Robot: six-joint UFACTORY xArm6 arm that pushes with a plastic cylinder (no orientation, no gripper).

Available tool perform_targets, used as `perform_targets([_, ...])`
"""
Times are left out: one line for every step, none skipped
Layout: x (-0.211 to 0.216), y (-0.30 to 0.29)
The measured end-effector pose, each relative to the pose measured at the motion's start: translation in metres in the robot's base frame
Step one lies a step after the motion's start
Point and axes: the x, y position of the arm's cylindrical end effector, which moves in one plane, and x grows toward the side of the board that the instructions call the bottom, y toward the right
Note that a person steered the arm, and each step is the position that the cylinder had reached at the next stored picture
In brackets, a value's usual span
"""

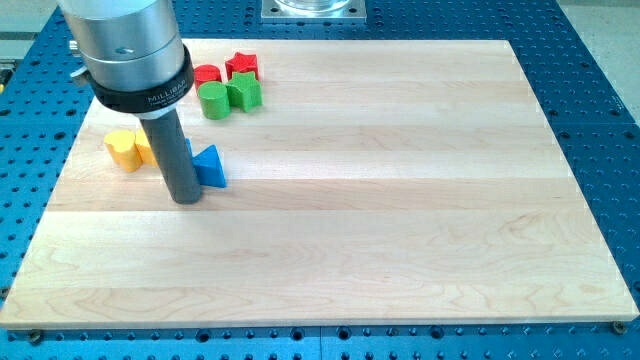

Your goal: Place your arm left of heart

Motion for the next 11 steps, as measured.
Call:
perform_targets([0.000, 0.000])
perform_targets([-0.001, -0.001])
perform_targets([0.002, -0.026])
perform_targets([0.017, -0.045])
perform_targets([0.006, -0.097])
perform_targets([-0.009, -0.152])
perform_targets([-0.043, -0.157])
perform_targets([-0.059, -0.153])
perform_targets([-0.062, -0.149])
perform_targets([-0.057, -0.134])
perform_targets([-0.048, -0.103])
